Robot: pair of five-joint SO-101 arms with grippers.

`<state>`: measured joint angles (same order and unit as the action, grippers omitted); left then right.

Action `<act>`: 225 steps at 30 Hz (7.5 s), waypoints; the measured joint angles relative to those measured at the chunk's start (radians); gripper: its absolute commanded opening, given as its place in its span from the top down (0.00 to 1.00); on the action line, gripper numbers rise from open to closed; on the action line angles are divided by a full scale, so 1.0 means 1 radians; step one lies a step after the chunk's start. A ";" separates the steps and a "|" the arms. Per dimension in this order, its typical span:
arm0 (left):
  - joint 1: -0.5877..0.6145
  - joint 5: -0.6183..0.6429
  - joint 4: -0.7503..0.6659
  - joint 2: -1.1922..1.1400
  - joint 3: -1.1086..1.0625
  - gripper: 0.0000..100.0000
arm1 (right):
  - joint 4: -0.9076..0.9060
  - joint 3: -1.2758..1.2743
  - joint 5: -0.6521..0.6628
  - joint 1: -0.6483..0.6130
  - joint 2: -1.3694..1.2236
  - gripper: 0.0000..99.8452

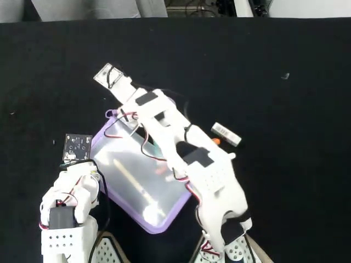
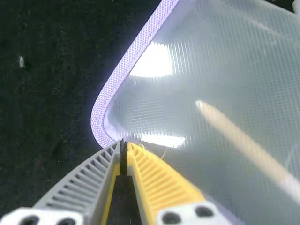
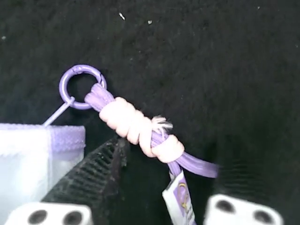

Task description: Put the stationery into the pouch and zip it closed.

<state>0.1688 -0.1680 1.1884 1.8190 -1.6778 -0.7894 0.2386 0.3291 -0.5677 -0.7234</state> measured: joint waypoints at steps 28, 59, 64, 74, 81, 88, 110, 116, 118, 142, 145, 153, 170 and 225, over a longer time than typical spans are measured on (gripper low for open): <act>0.000 0.000 0.000 0.000 0.000 0.97 | -0.738 1.045 0.002 0.118 -0.055 0.96; 0.000 0.000 0.000 0.000 0.000 0.97 | -0.336 1.376 0.002 0.385 0.066 0.96; 0.000 0.000 0.000 0.000 0.000 0.97 | -0.336 1.376 0.002 0.451 0.066 0.96; 0.000 0.000 0.000 0.000 0.000 0.97 | -0.364 1.376 0.002 0.531 -0.020 0.96; 0.000 0.000 0.000 0.000 0.000 0.97 | -0.465 1.376 0.002 0.486 -0.031 0.96; 0.000 0.000 0.000 0.000 0.000 0.97 | -0.629 1.376 0.002 0.390 -0.031 0.96; 0.000 0.000 0.000 0.000 0.000 0.97 | -0.947 1.384 0.002 0.381 -0.020 0.96; 0.000 0.000 0.000 0.000 0.000 0.97 | -0.947 1.307 0.002 0.381 0.095 0.96; 0.000 0.000 0.000 0.000 0.000 0.97 | -0.947 1.234 0.002 0.381 0.137 0.96; 0.000 0.000 0.000 0.000 0.000 0.97 | -0.921 0.855 -0.224 0.313 0.569 0.96; 0.000 0.000 0.000 0.000 0.000 0.97 | -0.864 0.845 -0.281 0.313 0.569 0.96; 0.000 0.000 0.000 0.000 0.000 0.97 | -0.678 0.845 -0.440 0.310 0.497 0.96; 0.000 0.000 0.000 0.000 0.000 0.97 | -0.562 0.842 -0.539 0.310 0.376 0.96; 0.000 0.000 0.000 0.000 0.000 0.97 | -0.408 -0.583 -0.313 0.250 1.105 0.96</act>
<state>0.1688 -0.1680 1.1884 1.8190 -1.6778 -1.1976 -0.3445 0.0161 -0.3176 0.3813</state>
